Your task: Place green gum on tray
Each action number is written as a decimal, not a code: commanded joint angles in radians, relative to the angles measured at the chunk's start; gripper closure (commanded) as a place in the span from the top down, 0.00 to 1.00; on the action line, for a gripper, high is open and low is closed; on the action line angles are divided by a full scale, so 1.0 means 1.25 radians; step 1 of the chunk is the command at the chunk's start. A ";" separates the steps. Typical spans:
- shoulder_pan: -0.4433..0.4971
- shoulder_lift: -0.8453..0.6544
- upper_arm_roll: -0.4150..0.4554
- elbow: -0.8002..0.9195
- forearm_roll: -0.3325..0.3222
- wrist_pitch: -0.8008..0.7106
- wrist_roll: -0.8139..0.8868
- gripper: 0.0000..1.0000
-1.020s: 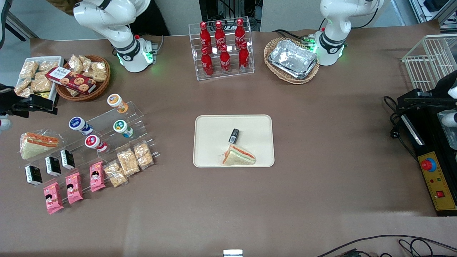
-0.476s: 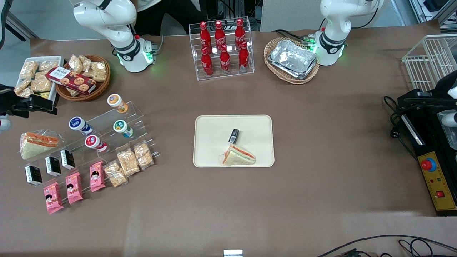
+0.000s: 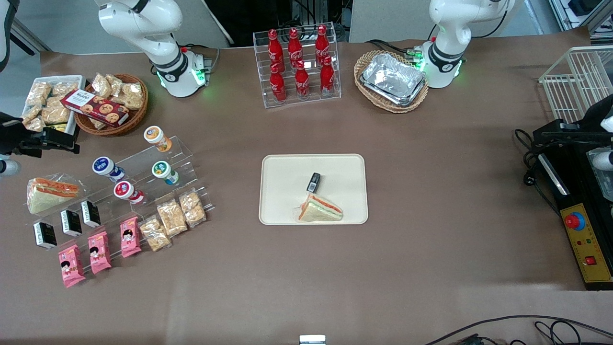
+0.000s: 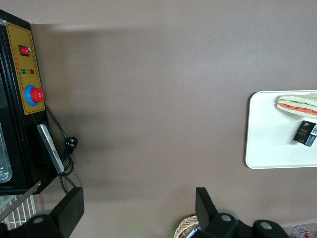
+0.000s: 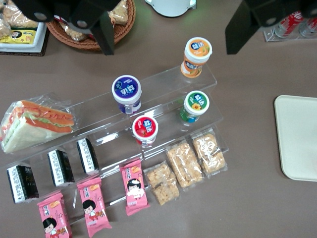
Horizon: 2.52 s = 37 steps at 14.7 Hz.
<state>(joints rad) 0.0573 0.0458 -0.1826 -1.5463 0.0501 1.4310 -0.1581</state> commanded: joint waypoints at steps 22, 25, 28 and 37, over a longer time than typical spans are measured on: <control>0.044 -0.093 0.083 -0.578 0.002 0.535 0.070 1.00; 0.063 -0.059 0.083 -0.588 0.002 0.578 0.074 1.00; 0.063 -0.033 0.083 -0.591 0.002 0.603 0.074 1.00; 0.065 -0.033 0.083 -0.632 0.000 0.640 0.075 0.96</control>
<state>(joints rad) 0.1316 0.0170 -0.0745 -2.3183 0.0506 2.2075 -0.0785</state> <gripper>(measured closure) 0.013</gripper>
